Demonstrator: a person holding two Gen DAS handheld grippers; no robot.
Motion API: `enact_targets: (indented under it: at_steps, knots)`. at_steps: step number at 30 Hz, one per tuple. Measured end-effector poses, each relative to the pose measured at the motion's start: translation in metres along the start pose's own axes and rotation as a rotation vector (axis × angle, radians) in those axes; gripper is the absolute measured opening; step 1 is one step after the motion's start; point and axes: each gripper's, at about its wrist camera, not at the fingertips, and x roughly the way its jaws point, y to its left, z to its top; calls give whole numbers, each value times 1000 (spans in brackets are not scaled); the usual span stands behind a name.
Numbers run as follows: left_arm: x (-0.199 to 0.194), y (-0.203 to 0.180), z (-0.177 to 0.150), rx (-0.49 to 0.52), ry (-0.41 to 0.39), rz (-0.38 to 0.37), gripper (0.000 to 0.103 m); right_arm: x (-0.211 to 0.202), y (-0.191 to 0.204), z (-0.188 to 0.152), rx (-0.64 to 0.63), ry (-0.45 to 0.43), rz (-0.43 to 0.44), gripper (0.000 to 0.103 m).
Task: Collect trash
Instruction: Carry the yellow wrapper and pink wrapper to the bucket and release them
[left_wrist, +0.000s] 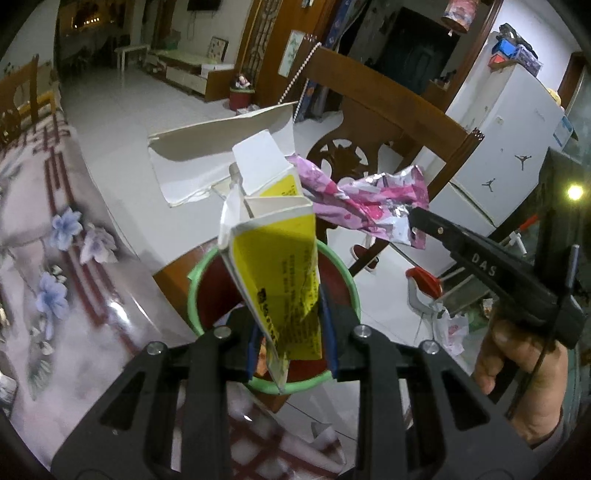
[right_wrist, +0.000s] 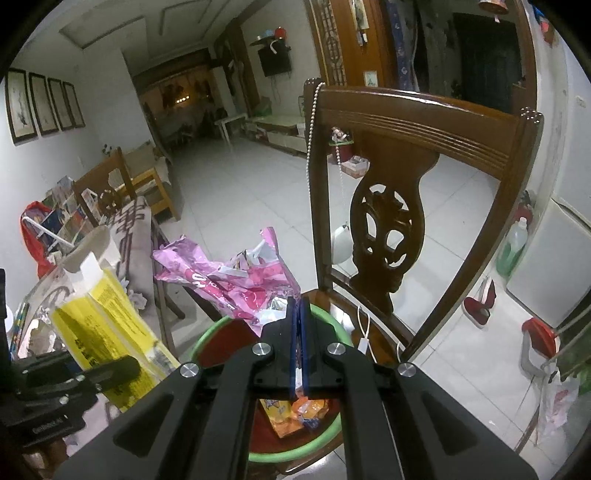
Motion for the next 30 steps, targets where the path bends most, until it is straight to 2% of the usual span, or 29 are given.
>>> enact_targets:
  at_steps: [11,13,15,17,18,20,23,25,26,27,29,30]
  knots:
    - [16,4,1,-36,35,-38,29,22,7,4,2,63,46,2]
    - [16,5,2,-48,27,-48,36,26,7,5,5,70,43,5]
    - [14,8,3,-63,15,-60,64,28,6,5,18,78,47,7]
    - [10,9,3,-73,-1,-62,73,25,5,5,31,66,43,23]
    - [8,10,3,-76,-5,-62,77,24,5,5,33,61,41,27]
    - [4,12,3,-85,-15,-69,86,22,4,6,45,51,44,47]
    - [-5,15,2,-88,-35,-63,91,19,5,6,45,39,43,55]
    - [-13,17,1,-83,-50,-50,96,18,6,6,48,37,54,69]
    - [-19,19,-1,-77,-63,-37,97,17,8,6,45,33,56,72]
    - [-23,21,-2,-73,-68,-27,97,17,9,7,41,30,56,73]
    - [-31,24,-5,-65,-78,-6,97,16,14,7,28,28,56,83]
    - [-36,26,-6,-62,-82,6,97,16,16,7,26,27,58,85]
